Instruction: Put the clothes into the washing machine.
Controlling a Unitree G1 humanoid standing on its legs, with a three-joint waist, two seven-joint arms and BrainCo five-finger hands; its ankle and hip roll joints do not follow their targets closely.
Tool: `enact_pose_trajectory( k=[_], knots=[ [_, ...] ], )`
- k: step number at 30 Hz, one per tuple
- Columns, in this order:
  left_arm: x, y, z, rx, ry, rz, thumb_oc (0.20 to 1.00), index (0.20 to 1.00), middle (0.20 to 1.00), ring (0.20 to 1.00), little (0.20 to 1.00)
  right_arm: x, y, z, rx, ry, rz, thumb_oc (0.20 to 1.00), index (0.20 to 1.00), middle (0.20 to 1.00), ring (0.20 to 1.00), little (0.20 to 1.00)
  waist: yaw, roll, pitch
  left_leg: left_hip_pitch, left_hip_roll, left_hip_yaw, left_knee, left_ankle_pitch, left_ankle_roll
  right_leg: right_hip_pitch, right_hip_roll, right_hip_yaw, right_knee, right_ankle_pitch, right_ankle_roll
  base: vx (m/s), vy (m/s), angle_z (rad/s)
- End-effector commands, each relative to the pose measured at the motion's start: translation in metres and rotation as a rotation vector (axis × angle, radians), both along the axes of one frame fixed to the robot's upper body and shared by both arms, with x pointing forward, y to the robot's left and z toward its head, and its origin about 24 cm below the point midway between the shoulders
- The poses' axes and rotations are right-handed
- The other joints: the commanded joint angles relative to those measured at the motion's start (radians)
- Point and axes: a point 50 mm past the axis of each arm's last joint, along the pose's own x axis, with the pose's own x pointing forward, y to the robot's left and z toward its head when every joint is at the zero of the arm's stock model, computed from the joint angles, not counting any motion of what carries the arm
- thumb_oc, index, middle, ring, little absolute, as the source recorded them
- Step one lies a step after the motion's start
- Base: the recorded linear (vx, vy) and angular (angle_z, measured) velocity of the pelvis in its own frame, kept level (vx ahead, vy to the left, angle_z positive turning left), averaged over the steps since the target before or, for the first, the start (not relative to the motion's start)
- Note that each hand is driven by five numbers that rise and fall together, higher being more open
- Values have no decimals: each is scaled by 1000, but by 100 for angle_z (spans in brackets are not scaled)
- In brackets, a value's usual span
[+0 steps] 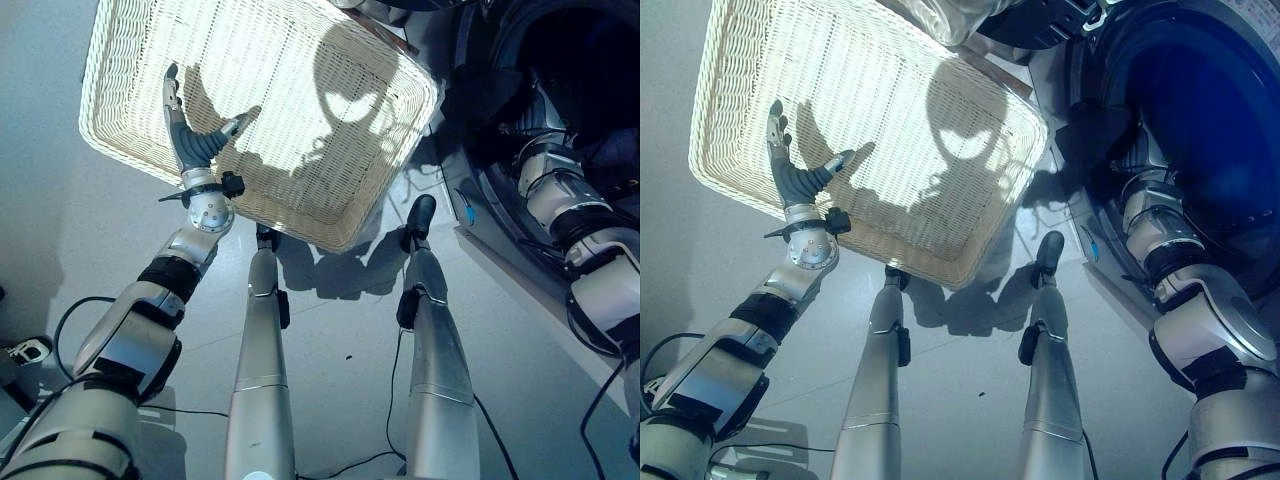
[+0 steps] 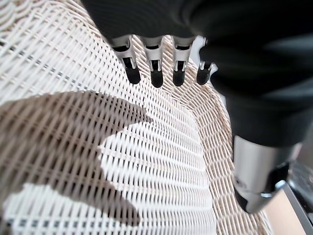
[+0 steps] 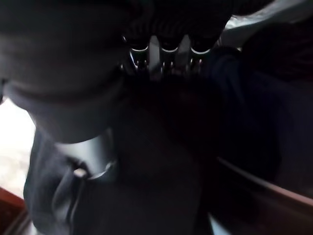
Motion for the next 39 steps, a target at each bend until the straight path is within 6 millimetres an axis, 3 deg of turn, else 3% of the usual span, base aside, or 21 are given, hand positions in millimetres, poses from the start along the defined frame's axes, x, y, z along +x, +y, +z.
enact_pose_trajectory(
  k=[1, 7, 19, 22, 24, 27, 28, 31, 34, 37, 39],
  knots=[
    [-2, -16, 6, -12, -76, -39, 1000, 1000, 1000, 1000, 1000, -7, -19, -3, -94, 32, -173, 200, 200, 200, 200, 200, -6, 61, -17, -25, -94, 31, -4, -20, 99, -14, 53, -65, 23, -6, 41, 0, 0, 0],
    [-3, -24, 5, -24, -88, -57, 1000, 1000, 1000, 1000, 1000, -10, -18, 12, -115, -56, -225, 200, 200, 200, 200, 200, 1, 80, -17, -41, -97, 28, -10, -14, 98, -32, 53, -55, 23, -7, 38, 4, 26, 0],
    [-5, -24, 2, -54, -93, -60, 1000, 1000, 1000, 1000, 1000, -14, -25, 10, -106, -113, -234, 200, 200, 200, 200, 200, 4, 89, -17, -39, -97, 30, -26, -1, 99, -30, 51, -53, 17, -3, 37, 0, 14, 1],
    [-5, -21, 2, -59, -91, -55, 1000, 1000, 1000, 1000, 1000, -17, -29, 7, 137, -207, -203, 200, 200, 200, 200, 200, 1, 86, -17, -36, -94, 27, -22, -3, 98, -30, 53, -51, 21, -2, 36, 0, 0, 0],
    [-7, -13, -1, -48, -85, -37, 1000, 1000, 1000, 1000, 1000, -24, -42, 2, 507, -371, -204, 200, 200, 200, 200, 200, -4, 74, -17, -31, -88, 23, -13, -12, 93, -24, 56, -47, 22, -2, 38, 1, -25, 0],
    [-11, -2, -5, -31, -86, -10, 1000, 1000, 1000, 1000, 1000, -34, -60, -5, 854, -568, -209, 200, 200, 200, 200, 200, -9, 59, -17, -24, -78, 24, -12, -26, 89, -13, 62, -49, 14, -3, 43, 8, -70, 1],
    [-16, 5, -10, -23, -91, 12, 1000, 1000, 1000, 1000, 1000, -47, -77, 3, 1144, -836, -184, 200, 200, 200, 200, 200, -12, 52, -17, -22, -72, 23, -23, -34, 88, -8, 67, -49, -1, -1, 45, 7, -62, 0],
    [-21, 11, -16, -22, -90, 27, 1000, 1000, 1000, 1000, 1000, -58, -88, 9, 1280, -1039, -158, 200, 200, 200, 200, 200, -14, 47, -17, -18, -68, 22, -29, -36, 86, -3, 70, -49, -8, 2, 45, 3, -19, 0],
    [-30, 21, -24, -36, -79, 58, 1000, 1000, 1000, 1000, 1000, -82, -109, 25, 1372, -1308, -137, 200, 200, 200, 200, 200, -23, 29, -17, -1, -59, 25, -28, -41, 86, 13, 83, -41, -4, -3, 44, -6, 20, -2],
    [-32, 29, -23, -46, -72, 64, 1000, 1000, 1000, 1000, 1000, -102, -124, 42, 1333, -1415, -152, 200, 200, 200, 200, 200, -30, 11, -17, 8, -56, 21, -29, -40, 86, 26, 84, -41, -6, 1, 47, -9, 17, -3],
    [-31, 31, -22, -39, -66, 62, 1000, 1000, 1000, 1000, 1000, -105, -130, 41, 1329, -1416, -158, 200, 200, 200, 200, 200, -30, 5, -17, 12, -55, 17, -30, -39, 87, 32, 84, -43, -7, 2, 47, 0, 0, 0]
  ],
)
